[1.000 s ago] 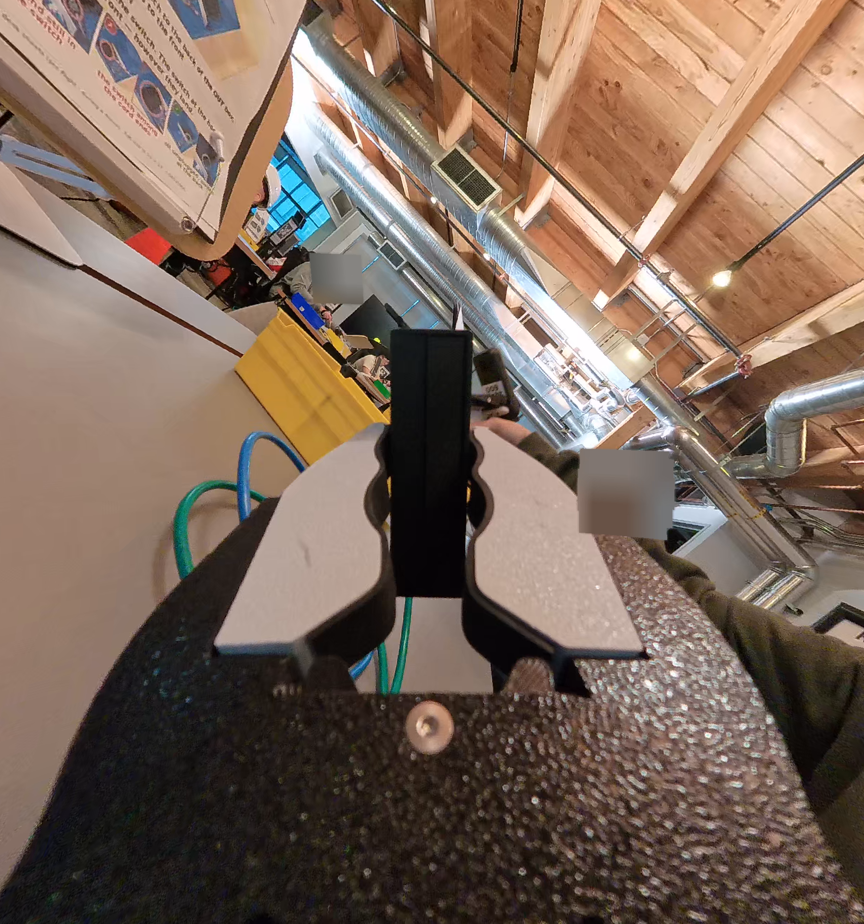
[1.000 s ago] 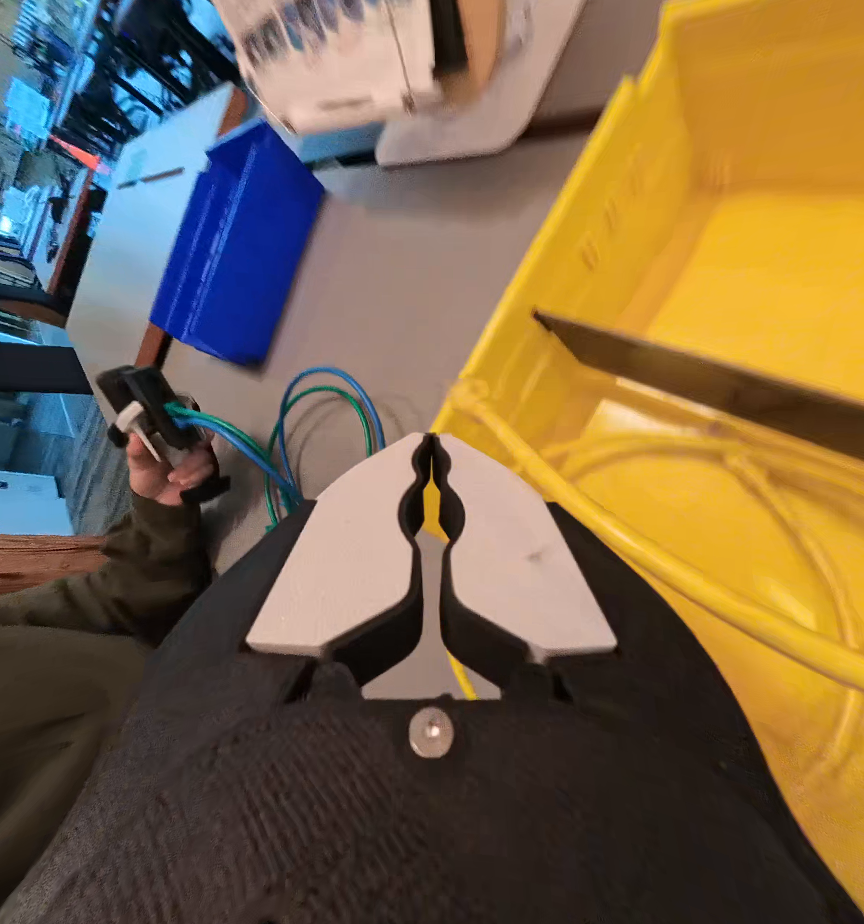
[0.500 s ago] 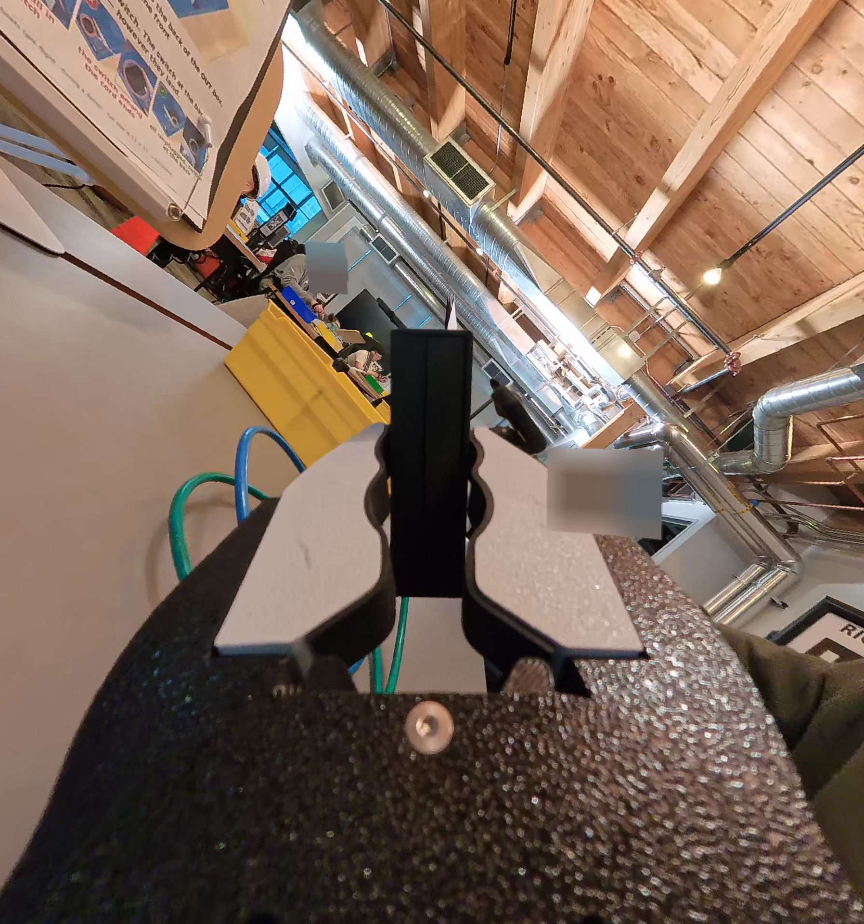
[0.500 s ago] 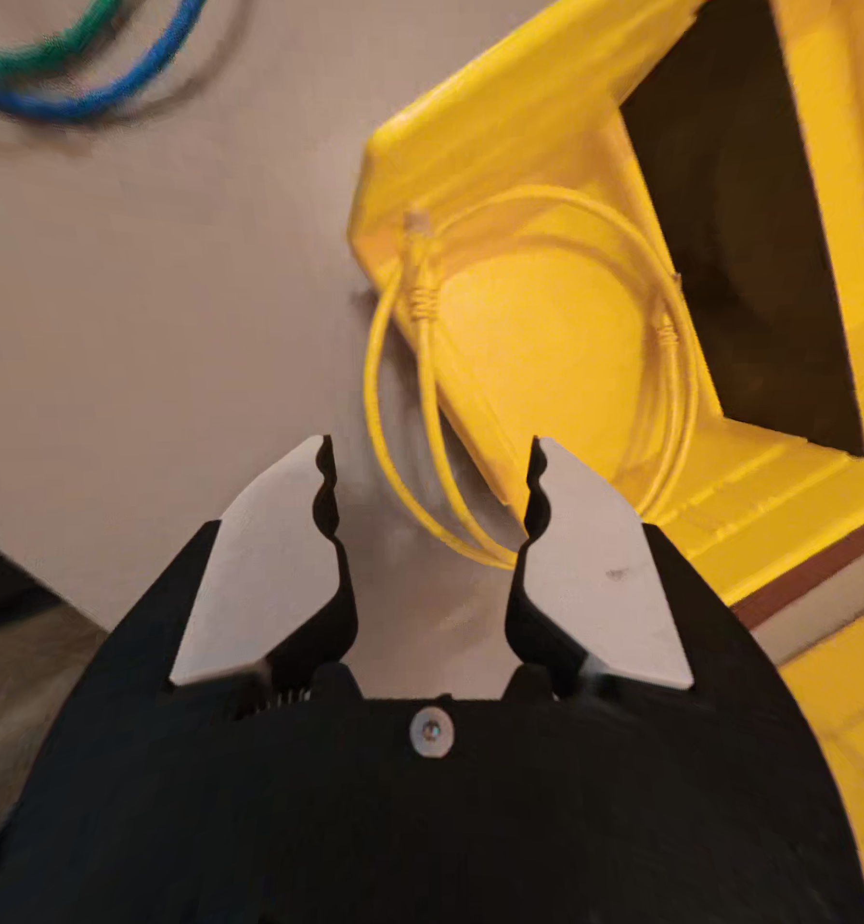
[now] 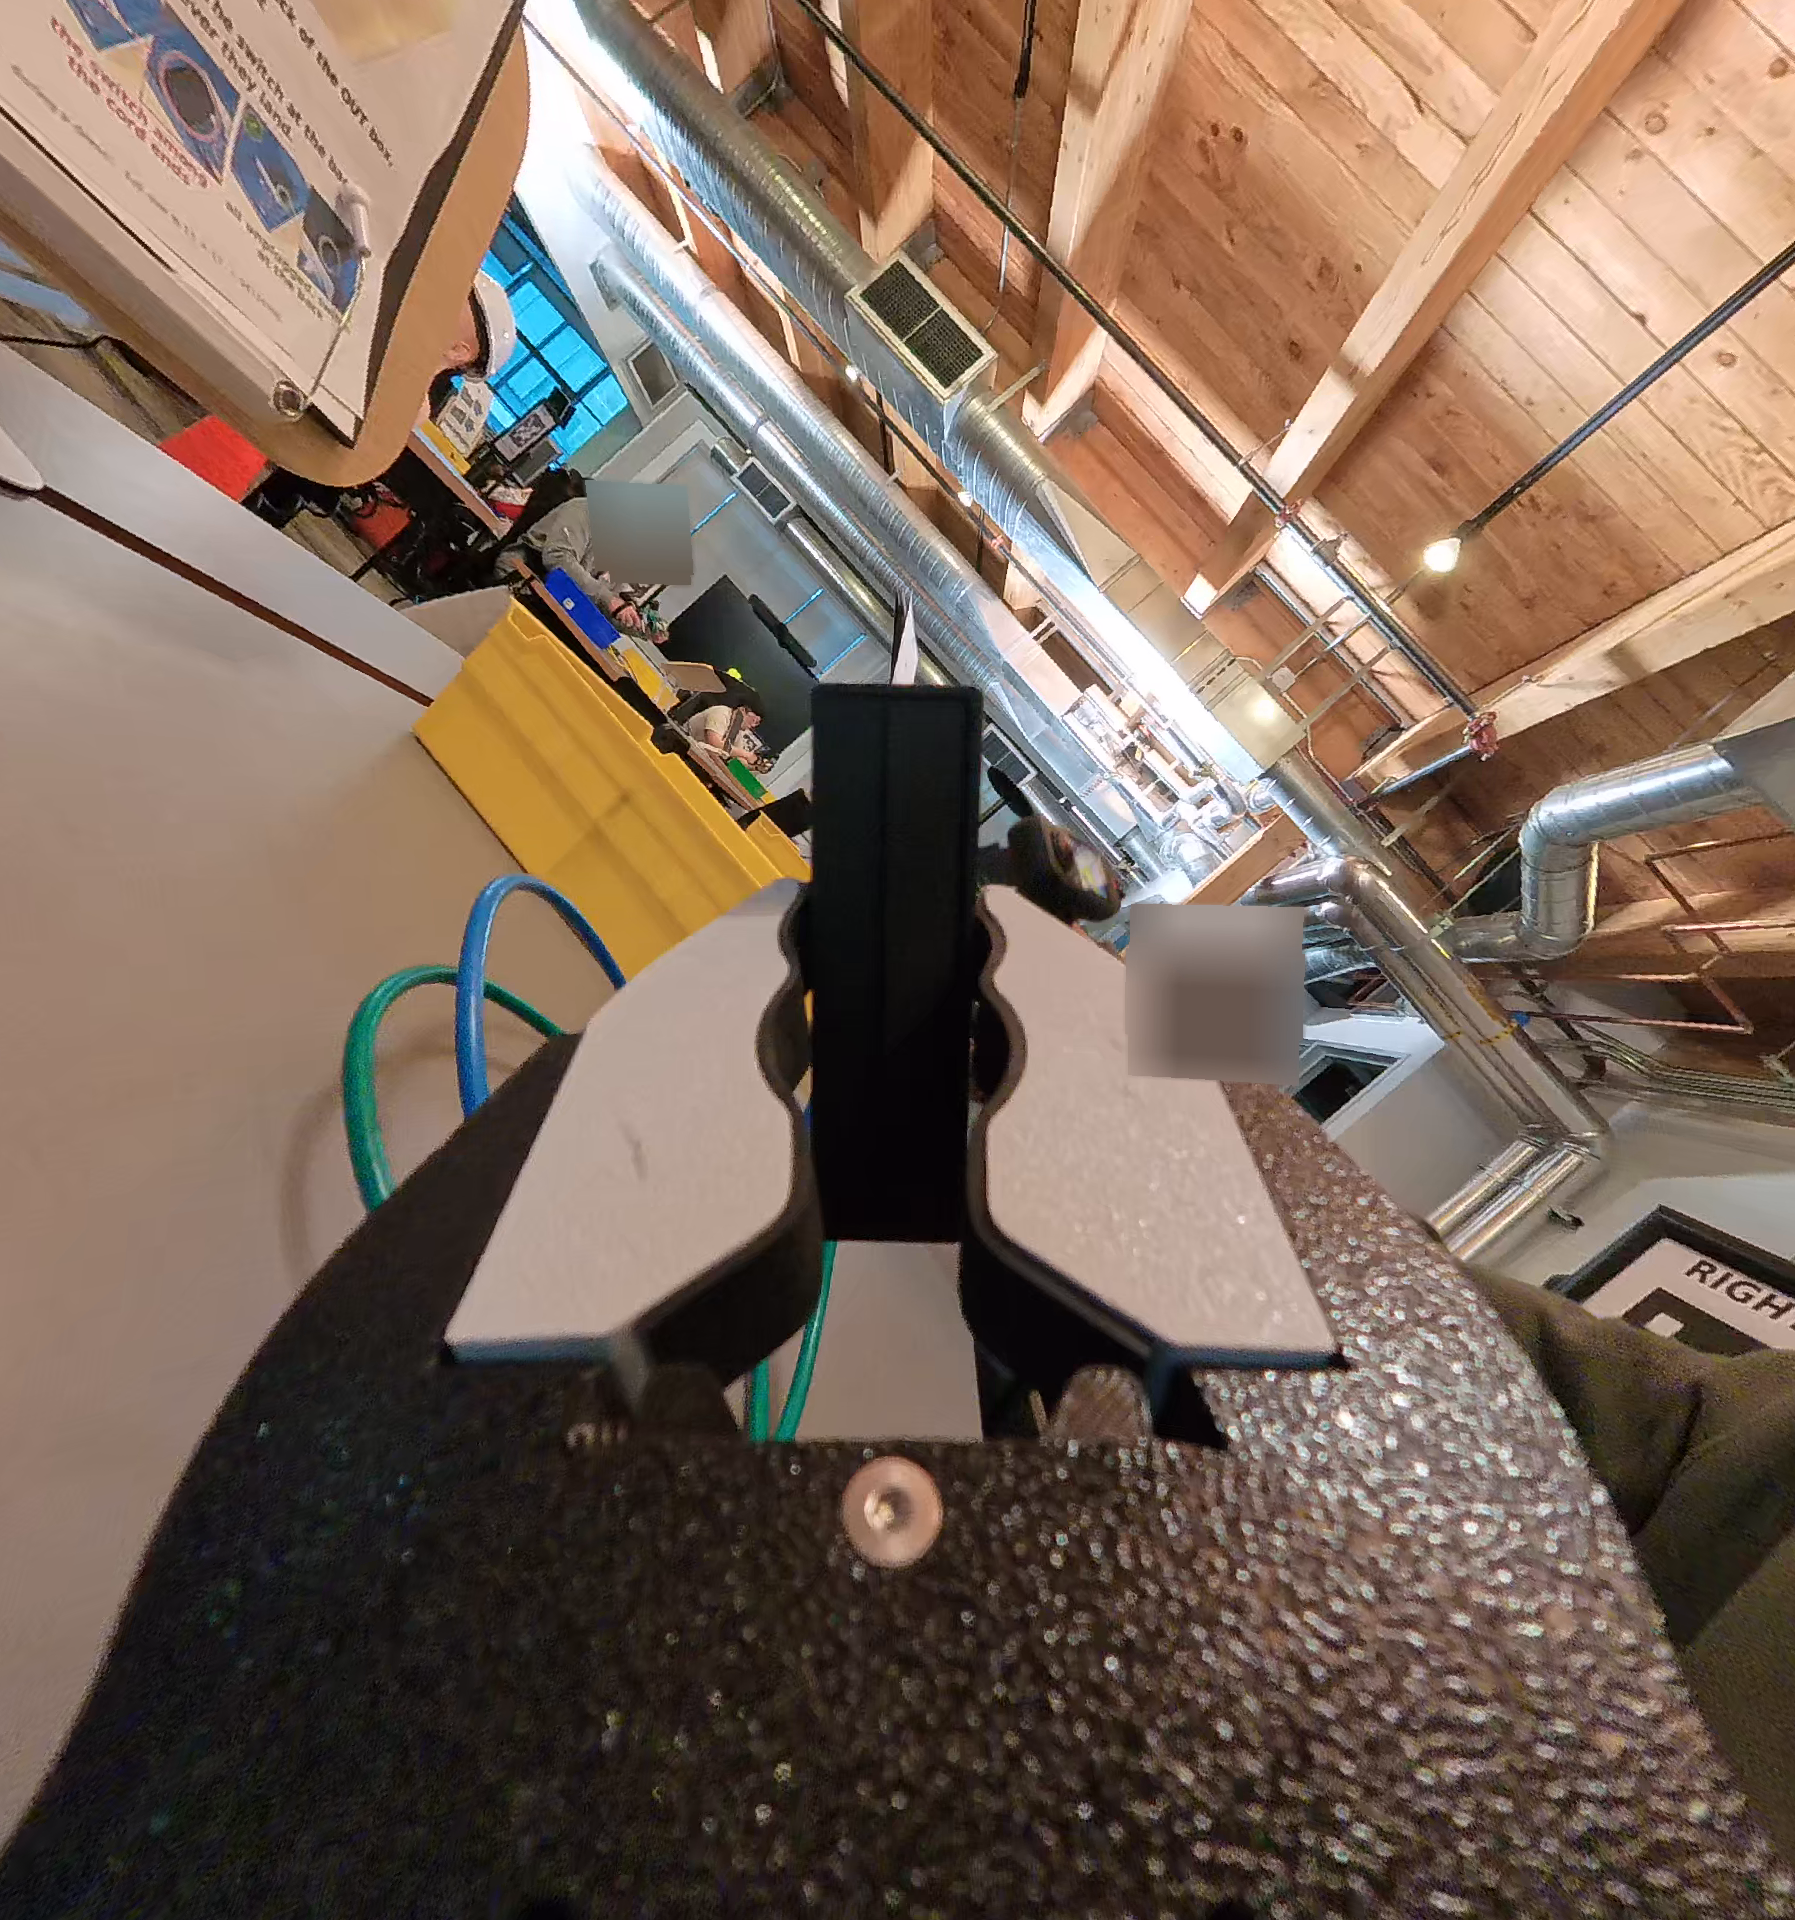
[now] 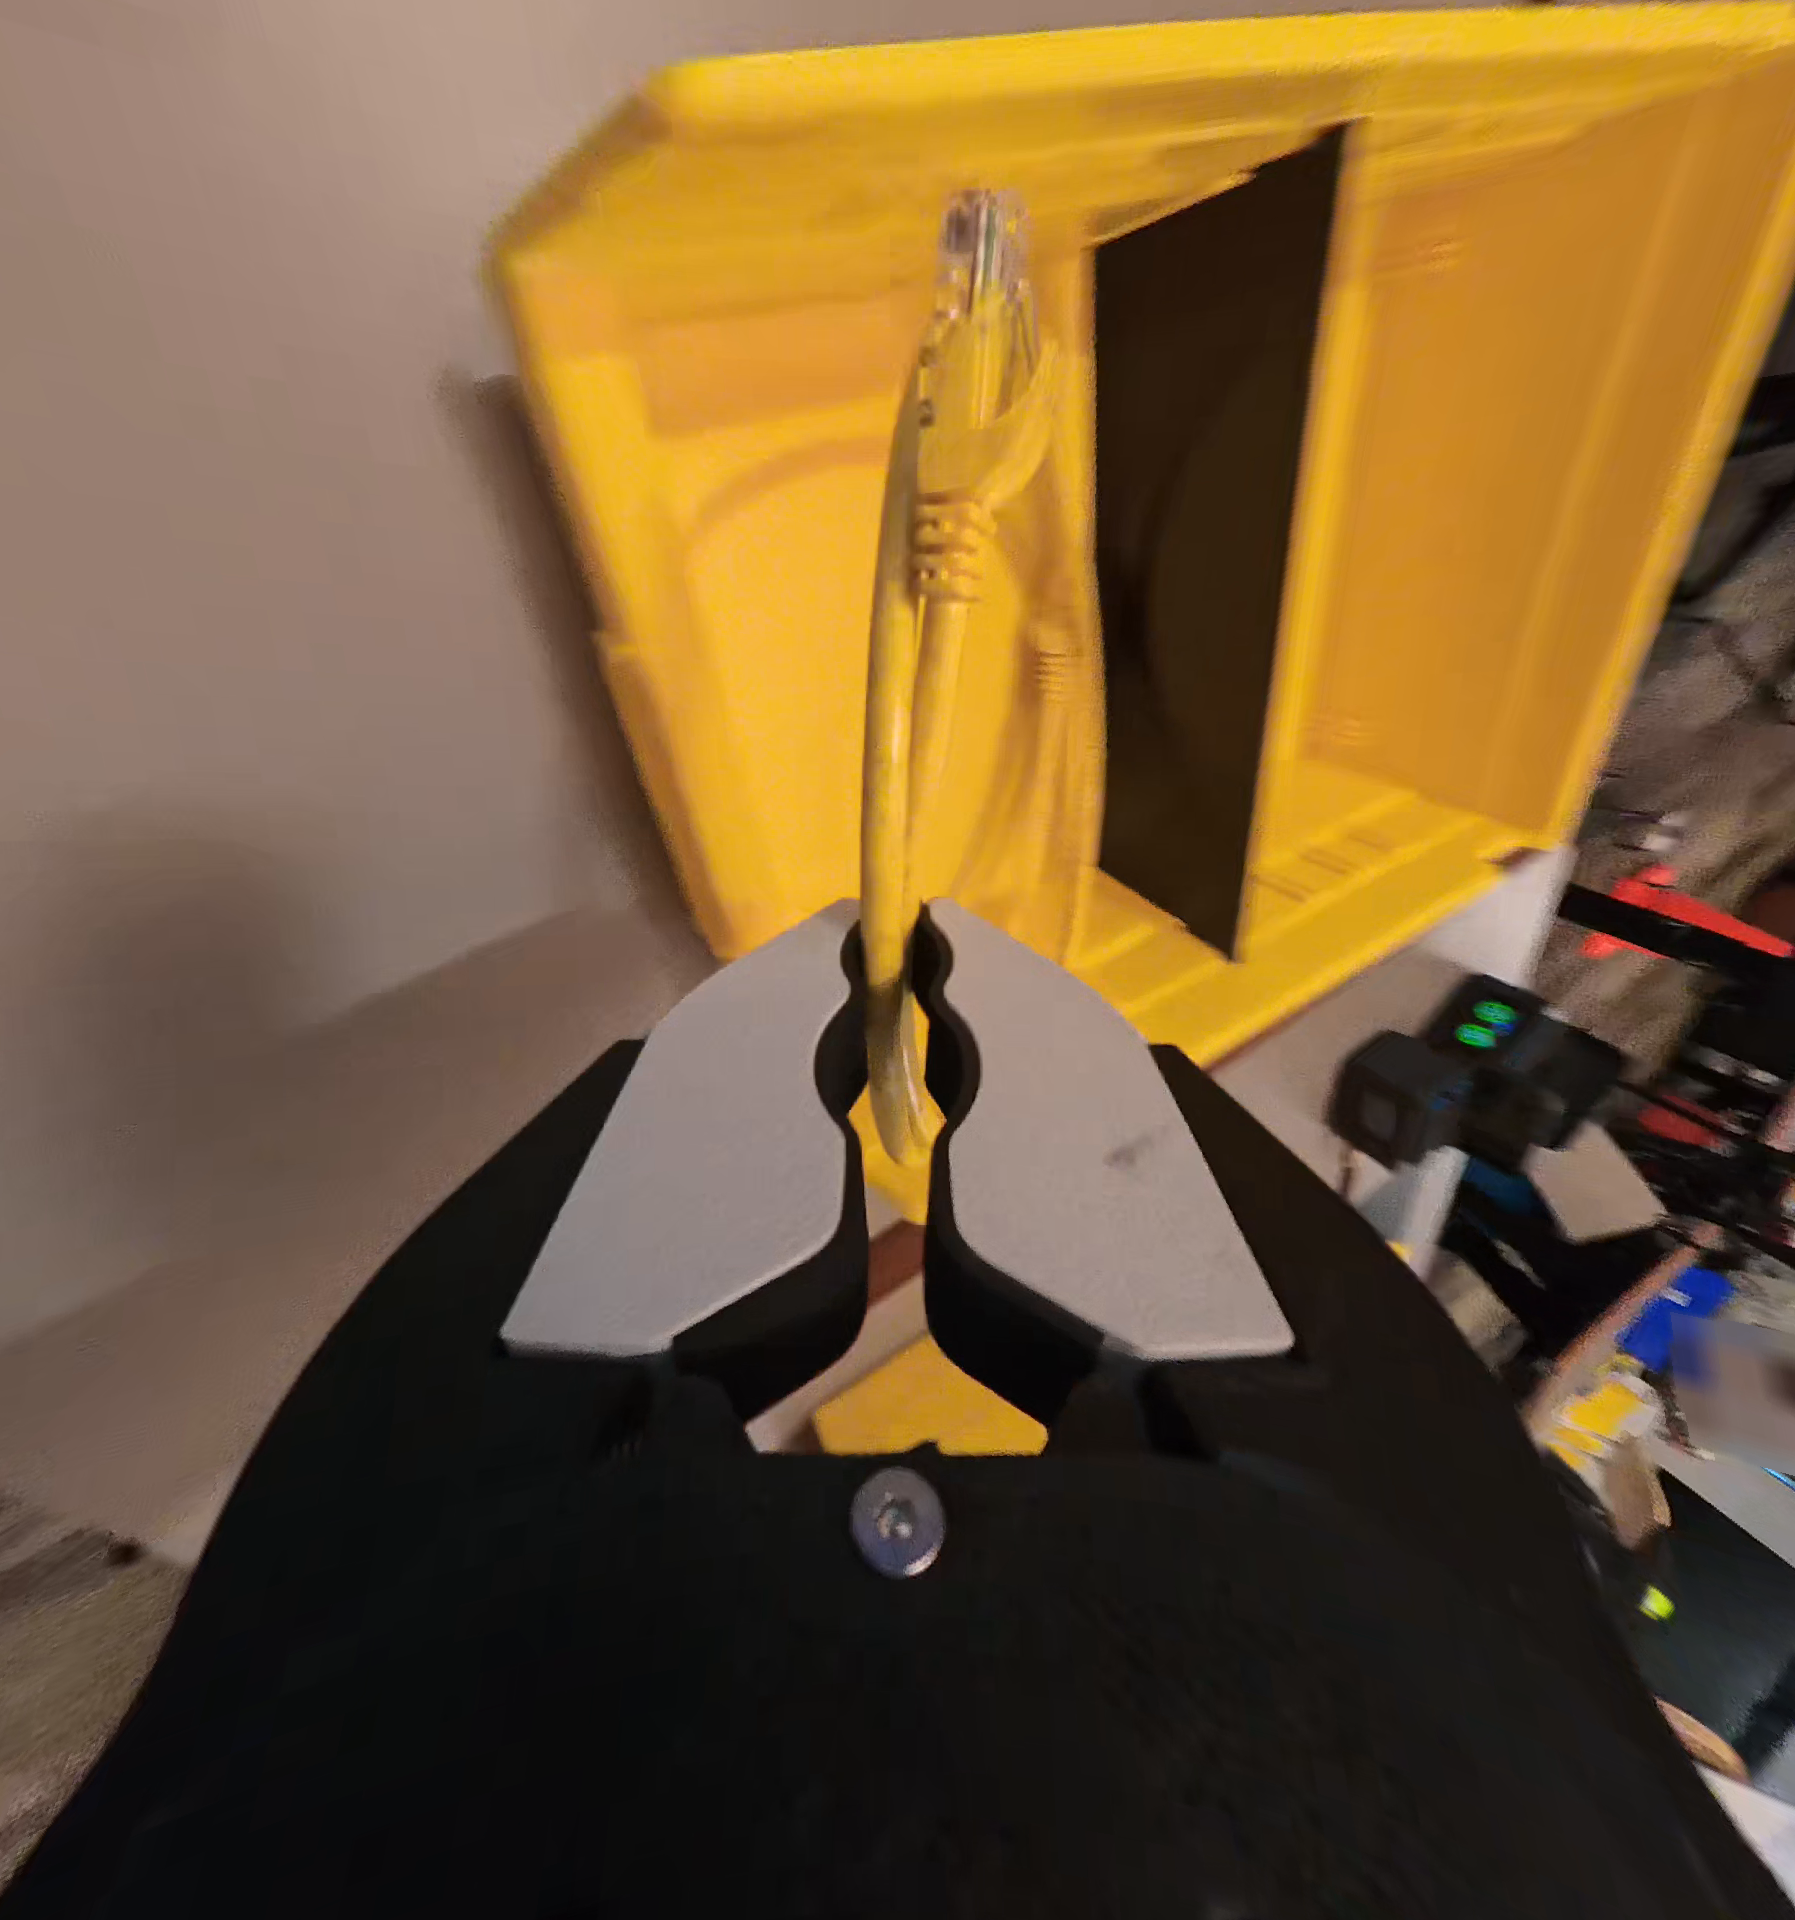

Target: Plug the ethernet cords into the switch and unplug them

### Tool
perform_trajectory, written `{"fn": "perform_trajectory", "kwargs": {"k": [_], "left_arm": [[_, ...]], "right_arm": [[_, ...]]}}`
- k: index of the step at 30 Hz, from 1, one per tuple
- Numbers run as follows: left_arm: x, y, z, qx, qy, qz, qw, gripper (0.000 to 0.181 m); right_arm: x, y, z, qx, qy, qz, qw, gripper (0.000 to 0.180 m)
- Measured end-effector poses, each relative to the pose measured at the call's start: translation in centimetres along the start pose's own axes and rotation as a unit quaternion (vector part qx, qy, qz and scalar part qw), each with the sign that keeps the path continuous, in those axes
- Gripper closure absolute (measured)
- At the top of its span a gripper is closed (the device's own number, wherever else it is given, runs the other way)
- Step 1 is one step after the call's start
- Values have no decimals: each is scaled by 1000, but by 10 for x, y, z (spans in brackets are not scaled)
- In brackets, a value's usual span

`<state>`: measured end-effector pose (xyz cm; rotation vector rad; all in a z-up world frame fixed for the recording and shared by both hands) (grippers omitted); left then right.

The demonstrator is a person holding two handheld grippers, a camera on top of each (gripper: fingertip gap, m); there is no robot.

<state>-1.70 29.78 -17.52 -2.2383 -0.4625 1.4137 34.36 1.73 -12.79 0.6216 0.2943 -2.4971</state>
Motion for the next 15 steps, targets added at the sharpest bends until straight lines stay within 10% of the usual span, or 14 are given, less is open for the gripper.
{"fn": "perform_trajectory", "kwargs": {"k": [1, 5, 15], "left_arm": [[1, 1, 0, 0, 1, 3, 1000, 154], [3, 2, 0, 1, 2, 10, 1000, 154], [6, 2, 1, 0, 4, 19, 1000, 154]], "right_arm": [[-10, 0, 6, -3, 20, 7, 1000, 174], [-44, -3, 29, 6, 106, 82, 991, 174], [-51, 29, -6, 16, 43, 113, 993, 171]]}}
Point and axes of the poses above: each gripper's, where its closed fingertips meet, z back along the fingers, y out of its underside, x = y × z across the jaws, the point moved 7 cm from there along z, back along the fingers, and after that the axes turned 3 degrees about -x, right-handed, at the moved point
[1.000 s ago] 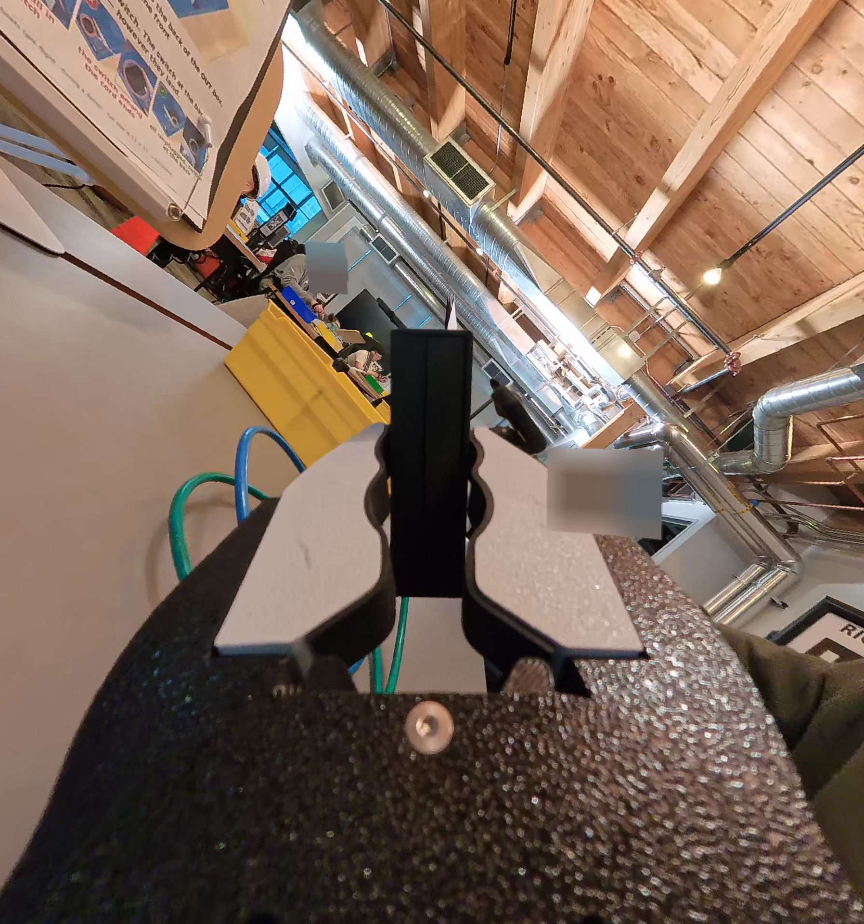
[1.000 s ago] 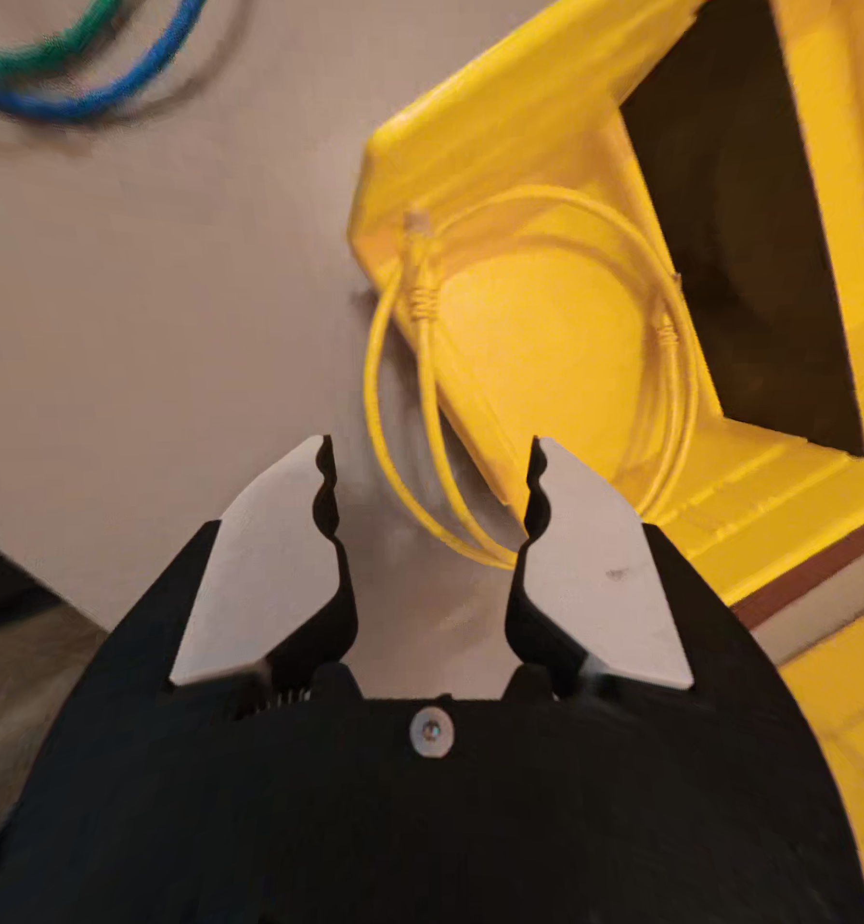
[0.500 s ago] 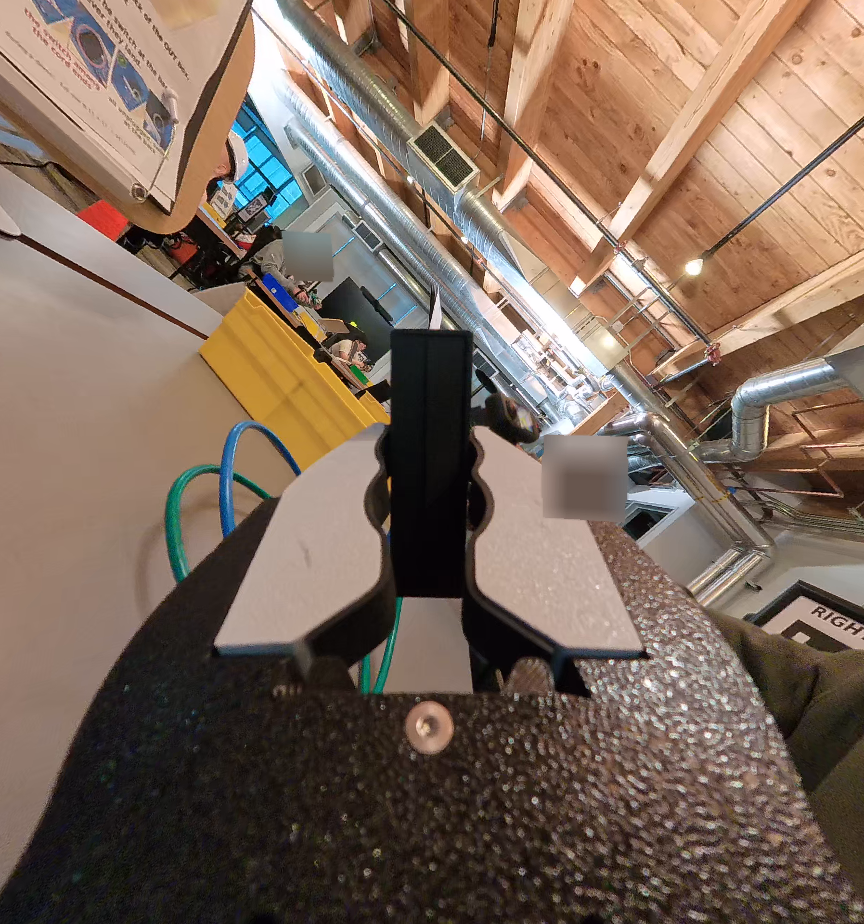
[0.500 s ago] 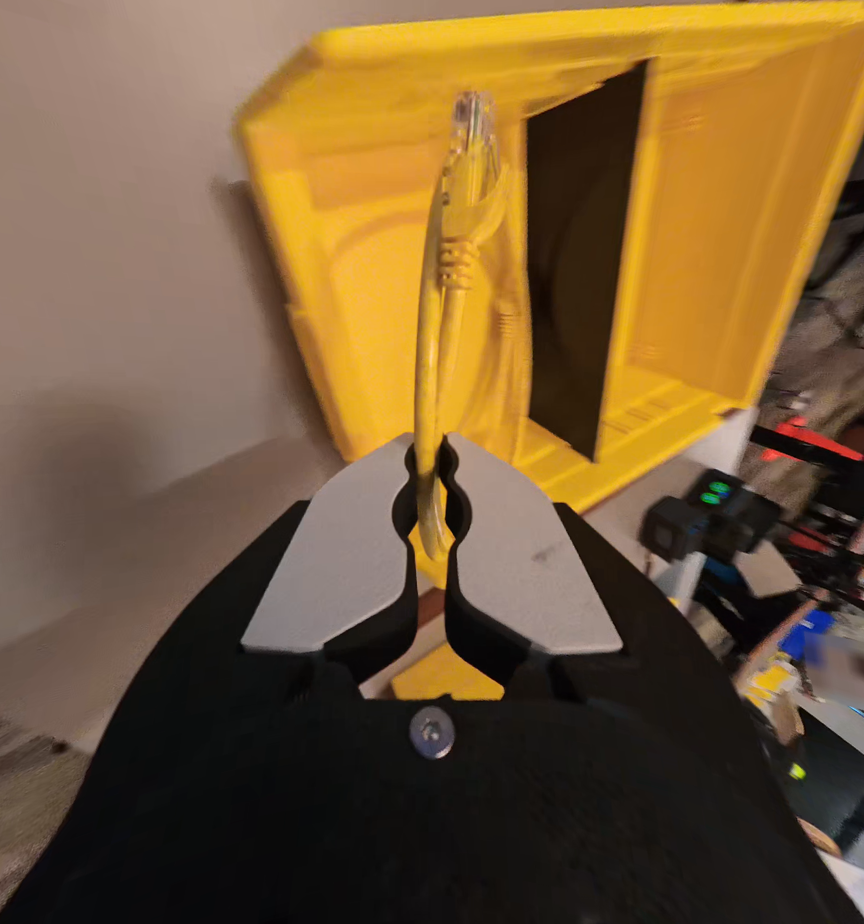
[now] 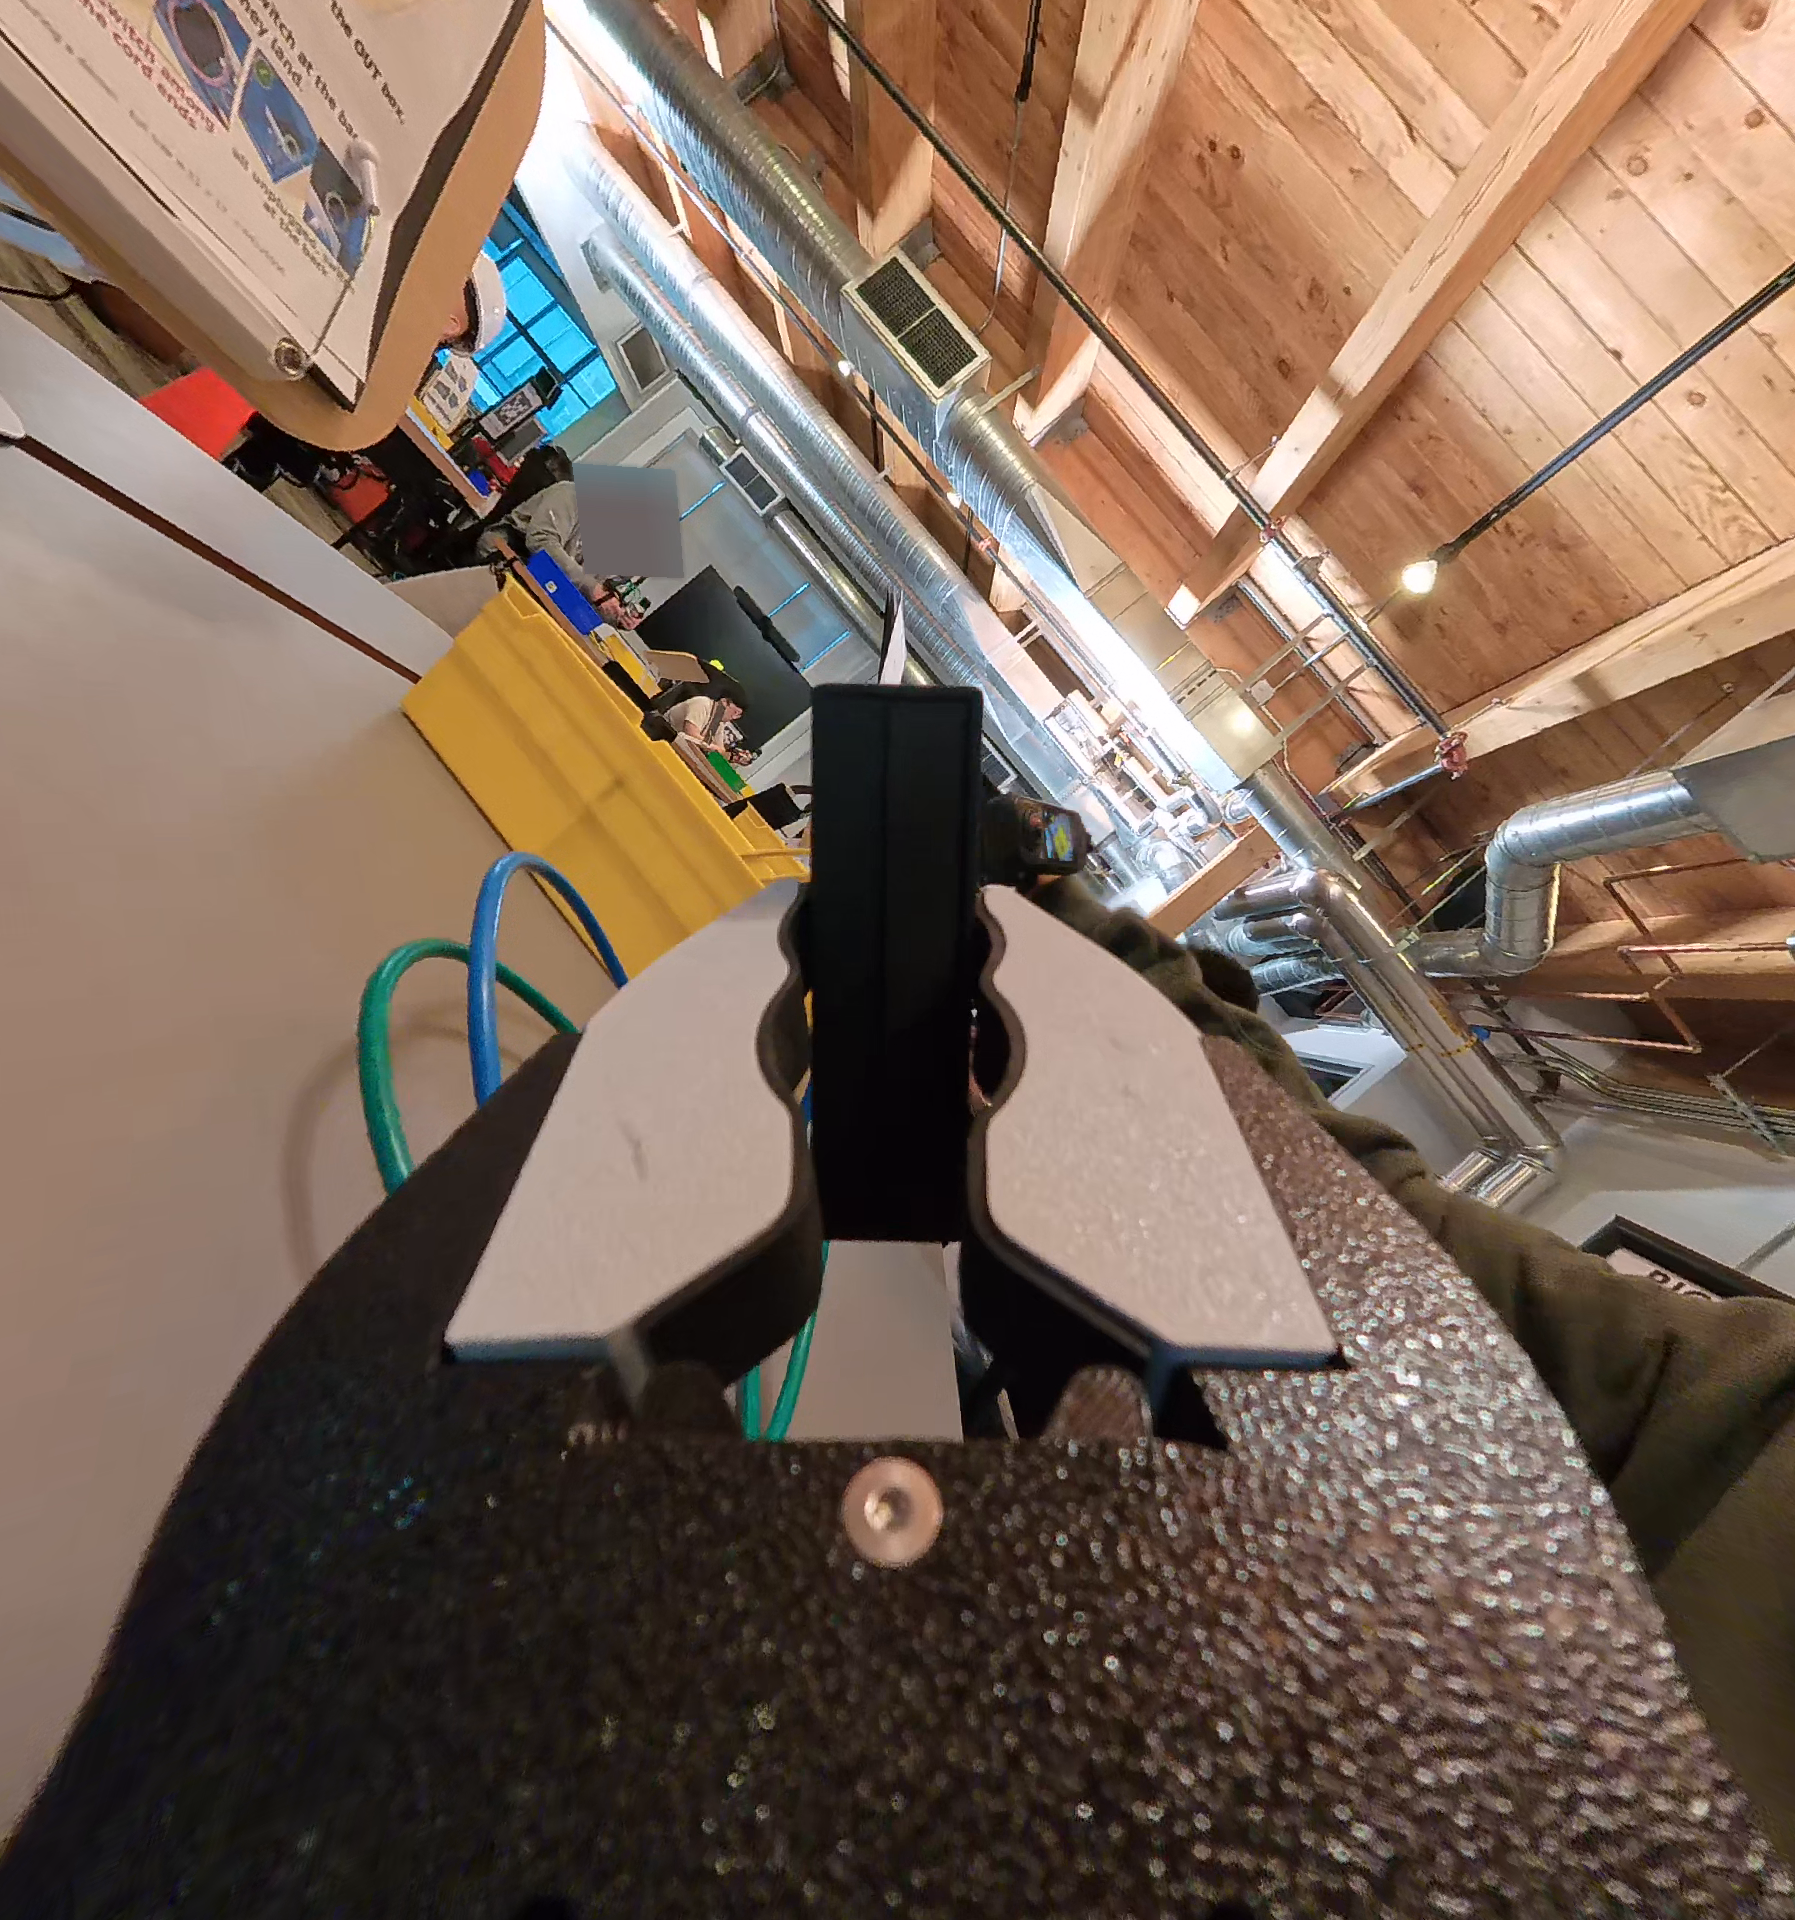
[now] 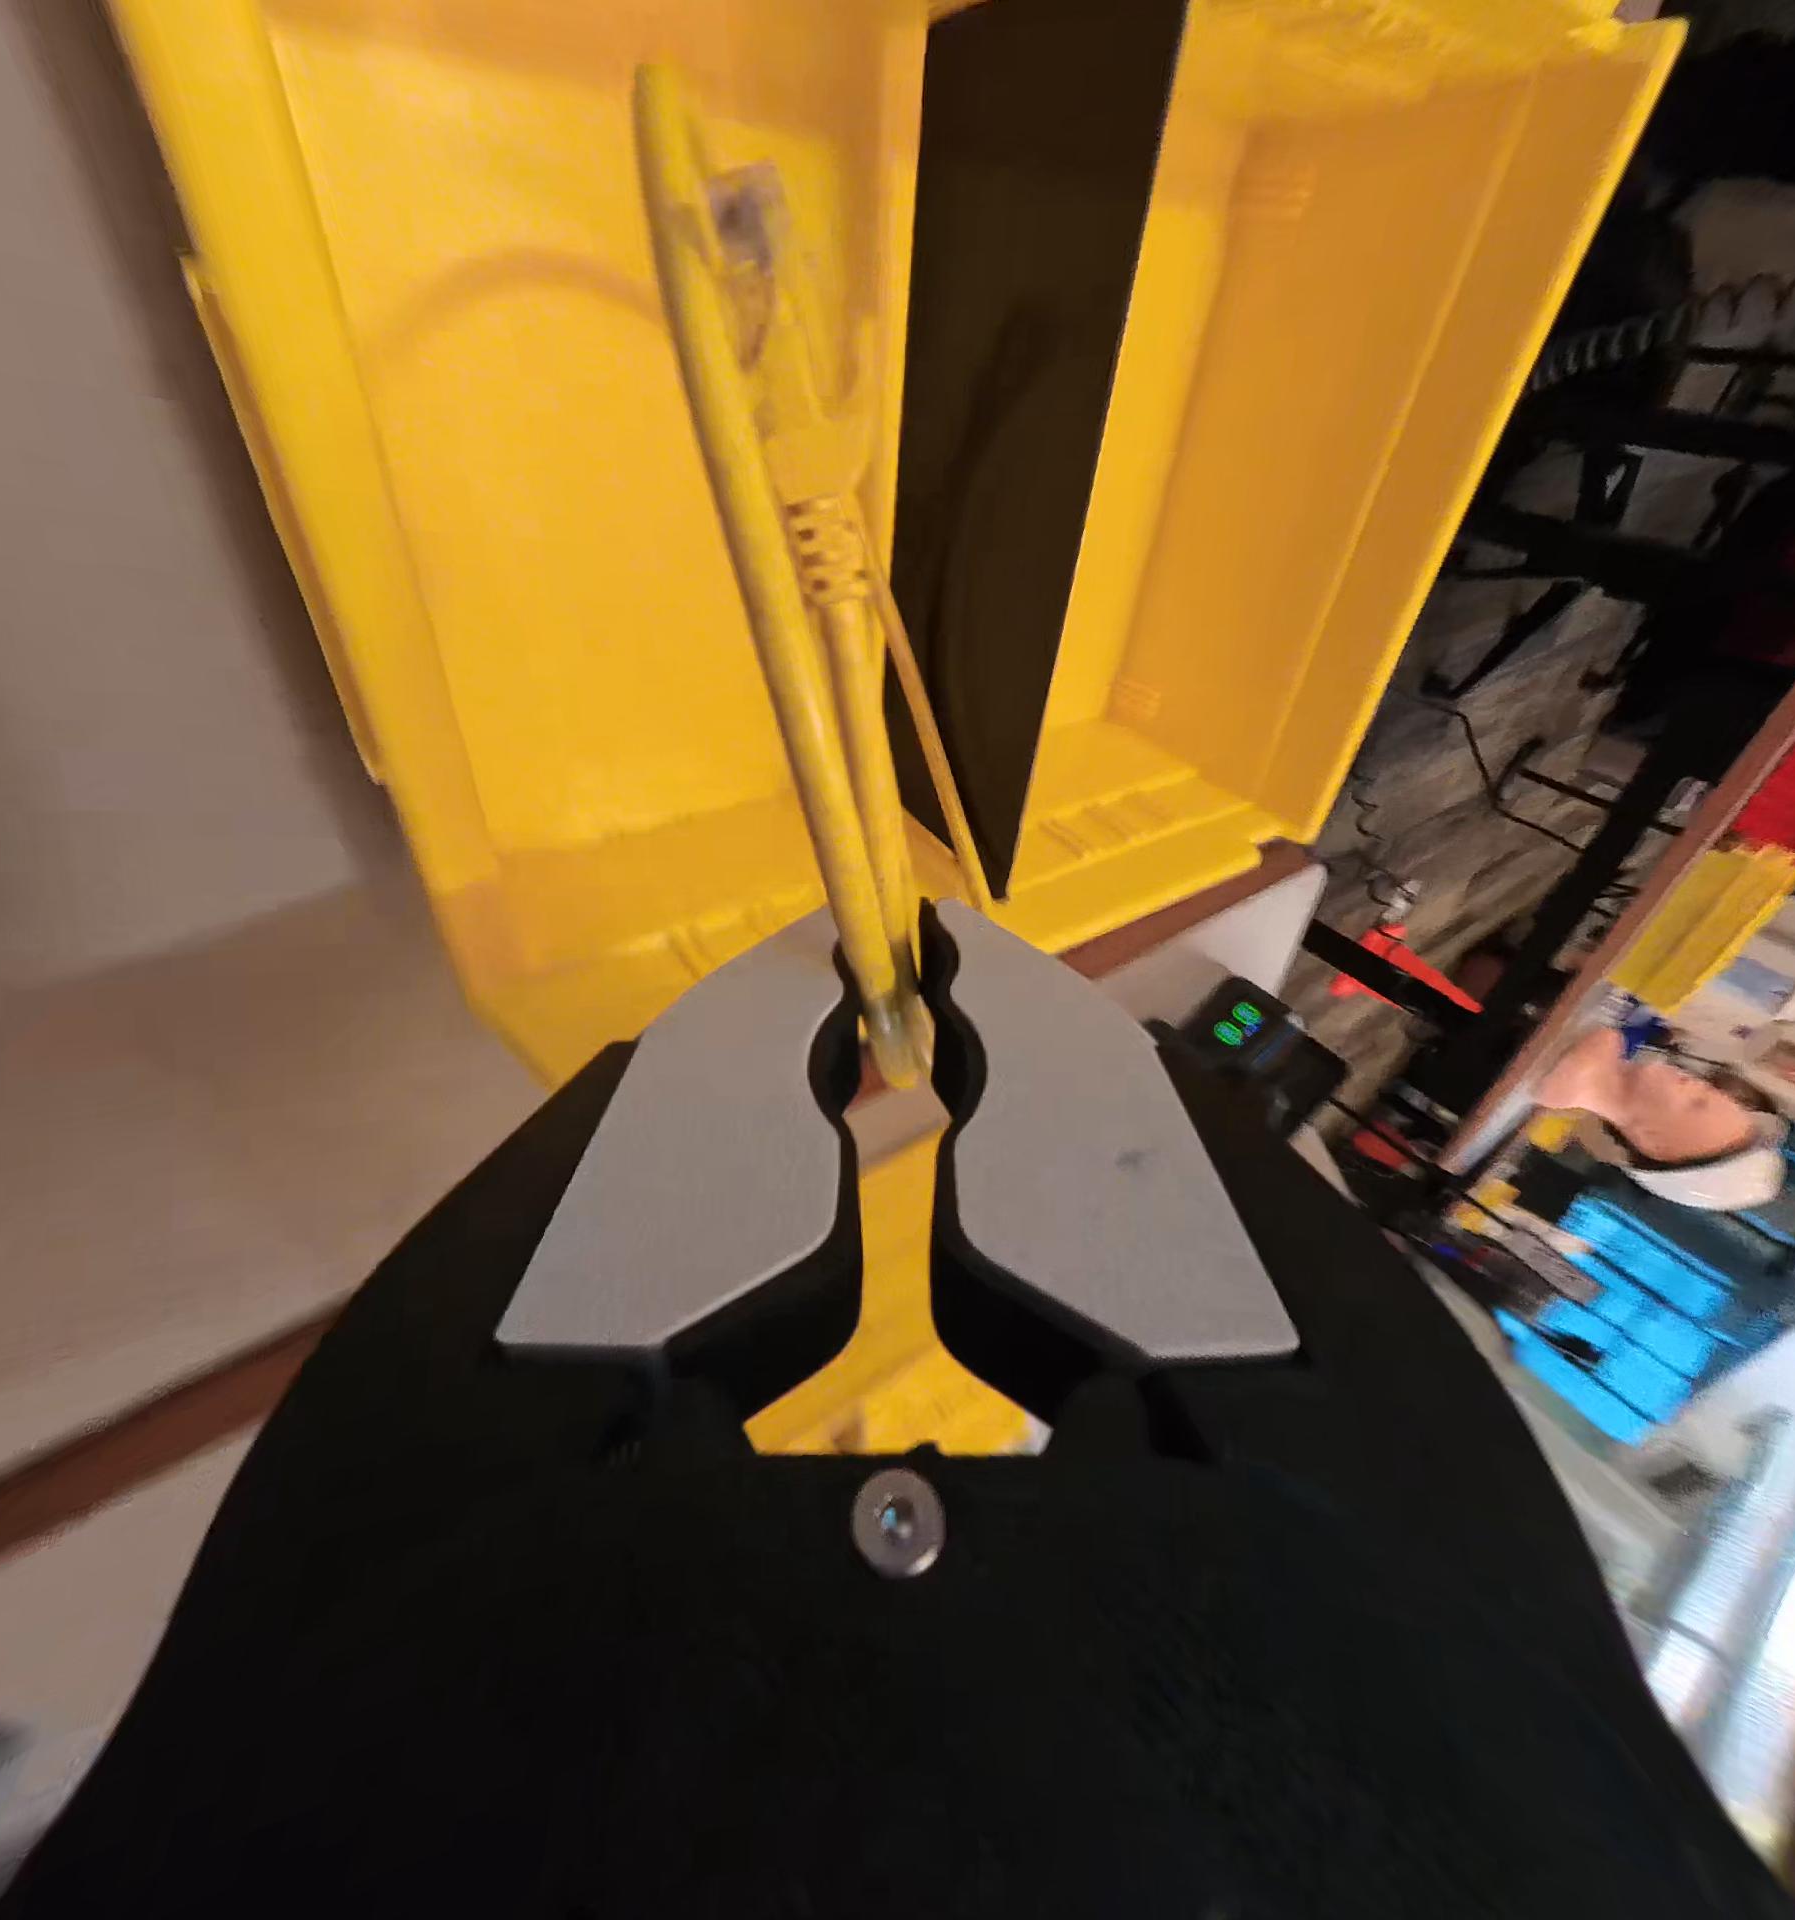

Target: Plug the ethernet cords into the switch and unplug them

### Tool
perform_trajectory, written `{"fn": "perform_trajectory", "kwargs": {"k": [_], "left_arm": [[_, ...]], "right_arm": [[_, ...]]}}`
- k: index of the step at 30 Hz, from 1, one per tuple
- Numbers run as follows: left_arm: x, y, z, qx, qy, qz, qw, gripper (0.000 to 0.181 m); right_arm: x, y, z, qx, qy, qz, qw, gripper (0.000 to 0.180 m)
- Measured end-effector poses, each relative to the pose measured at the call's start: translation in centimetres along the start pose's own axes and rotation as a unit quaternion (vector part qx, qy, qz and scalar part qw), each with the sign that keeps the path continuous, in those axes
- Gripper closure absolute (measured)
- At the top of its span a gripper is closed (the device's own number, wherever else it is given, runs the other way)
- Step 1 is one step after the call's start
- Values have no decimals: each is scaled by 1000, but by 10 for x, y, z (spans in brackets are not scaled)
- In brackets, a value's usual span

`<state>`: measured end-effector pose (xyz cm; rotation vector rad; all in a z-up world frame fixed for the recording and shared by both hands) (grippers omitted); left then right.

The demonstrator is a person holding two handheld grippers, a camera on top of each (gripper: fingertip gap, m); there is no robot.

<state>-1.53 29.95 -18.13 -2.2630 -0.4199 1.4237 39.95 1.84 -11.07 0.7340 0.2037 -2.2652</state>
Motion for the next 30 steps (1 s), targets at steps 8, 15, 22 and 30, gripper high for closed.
{"fn": "perform_trajectory", "kwargs": {"k": [8, 15, 22, 30], "left_arm": [[-1, 2, -3, 5, 9, 3, 1000, 154], [-3, 7, -6, 13, 15, 6, 1000, 154], [-6, 7, -7, 16, 17, 5, 1000, 154], [-3, 17, -11, 20, 26, 94, 995, 154]], "right_arm": [[54, -4, -43, -20, -62, -115, 991, 157], [55, -10, -40, -85, -80, -283, 952, 120], [58, -20, 14, -118, -45, -309, 943, 88], [124, -185, 87, -446, -55, -515, 730, 118]]}}
Point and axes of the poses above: each gripper's, where its closed fingertips meet, z back along the fingers, y out of its underside, x = y × z across the jaws, the point moved 7 cm from there along z, back along the fingers, and after that the axes turned 3 degrees about -x, right-handed, at the moved point
